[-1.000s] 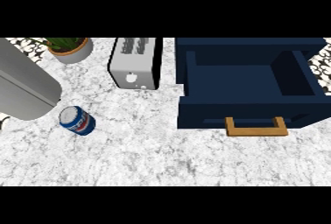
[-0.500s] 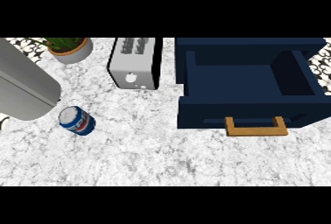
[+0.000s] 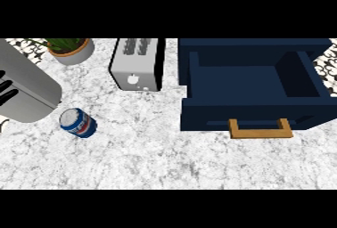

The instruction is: Pick up the can, place it into the drawer and close the drawer

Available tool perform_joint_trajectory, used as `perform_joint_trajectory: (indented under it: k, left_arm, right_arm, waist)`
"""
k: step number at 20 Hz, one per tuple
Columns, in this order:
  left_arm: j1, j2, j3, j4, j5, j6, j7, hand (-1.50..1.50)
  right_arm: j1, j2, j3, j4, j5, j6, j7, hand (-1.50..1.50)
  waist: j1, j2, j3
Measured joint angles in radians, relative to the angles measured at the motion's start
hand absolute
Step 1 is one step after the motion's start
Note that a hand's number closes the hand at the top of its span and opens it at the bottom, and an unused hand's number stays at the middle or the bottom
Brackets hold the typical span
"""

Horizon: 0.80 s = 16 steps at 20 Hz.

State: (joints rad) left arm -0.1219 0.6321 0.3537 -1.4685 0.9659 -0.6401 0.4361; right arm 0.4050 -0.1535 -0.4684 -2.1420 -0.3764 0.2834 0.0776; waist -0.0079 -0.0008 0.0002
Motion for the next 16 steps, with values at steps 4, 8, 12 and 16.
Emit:
perform_joint_trajectory:
  k: [4, 8, 12, 16]
  left_arm:
    - [-0.039, -0.041, -0.022, 0.026, -0.056, 0.027, -0.001, -1.5]
    - [-0.061, -0.093, -0.043, 0.079, -0.158, 0.012, -0.054, -1.5]
    - [-0.064, -0.146, -0.064, 0.113, -0.268, 0.008, -0.123, -1.5]
    - [-0.082, -0.18, -0.072, 0.176, -0.366, 0.004, -0.196, -1.5]
  right_arm:
    - [0.01, 0.017, -0.024, -0.018, -0.012, 0.023, 0.011, -1.5]
    - [0.032, 0.033, -0.052, -0.023, -0.027, 0.062, 0.006, -1.5]
    - [-0.001, 0.03, -0.071, 0.019, -0.02, 0.079, 0.0, -1.5]
    - [0.029, 0.043, -0.111, 0.016, -0.046, 0.122, -0.005, -1.5]
  waist:
    - [-0.001, 0.0, 0.0]
    - [-0.002, 0.001, -0.001]
    - [0.0, 0.001, 0.0]
    - [-0.002, 0.001, 0.0]
